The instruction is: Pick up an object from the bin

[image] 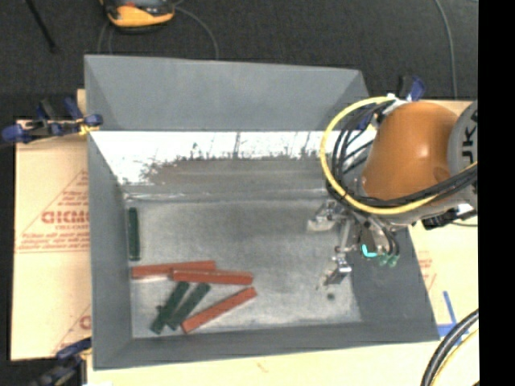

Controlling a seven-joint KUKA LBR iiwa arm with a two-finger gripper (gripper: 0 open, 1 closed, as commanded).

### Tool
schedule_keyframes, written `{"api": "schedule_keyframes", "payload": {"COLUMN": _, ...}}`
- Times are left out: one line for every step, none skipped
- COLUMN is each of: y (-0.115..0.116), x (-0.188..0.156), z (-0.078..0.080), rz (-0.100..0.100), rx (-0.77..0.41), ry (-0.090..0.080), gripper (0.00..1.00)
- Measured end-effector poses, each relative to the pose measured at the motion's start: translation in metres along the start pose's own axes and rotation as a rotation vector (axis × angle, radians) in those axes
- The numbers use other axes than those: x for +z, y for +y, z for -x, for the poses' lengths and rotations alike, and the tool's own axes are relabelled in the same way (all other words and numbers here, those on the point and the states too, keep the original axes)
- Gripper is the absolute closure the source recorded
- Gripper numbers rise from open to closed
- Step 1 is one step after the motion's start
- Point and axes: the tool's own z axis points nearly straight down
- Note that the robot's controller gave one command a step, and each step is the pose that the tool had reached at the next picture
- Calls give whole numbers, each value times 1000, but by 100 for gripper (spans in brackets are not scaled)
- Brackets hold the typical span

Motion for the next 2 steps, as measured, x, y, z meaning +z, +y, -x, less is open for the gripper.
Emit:
{"api": "schedule_keyframes", "payload": {"y": 0, "x": -3, "z": 2, "rz": -1, "rx": -1, "ry": -7, "gripper": 0}}
{"api": "schedule_keyframes", "payload": {"y": 15, "x": 19, "z": 18, "rz": -3, "rx": -75, "ry": -13, "gripper": 0}}
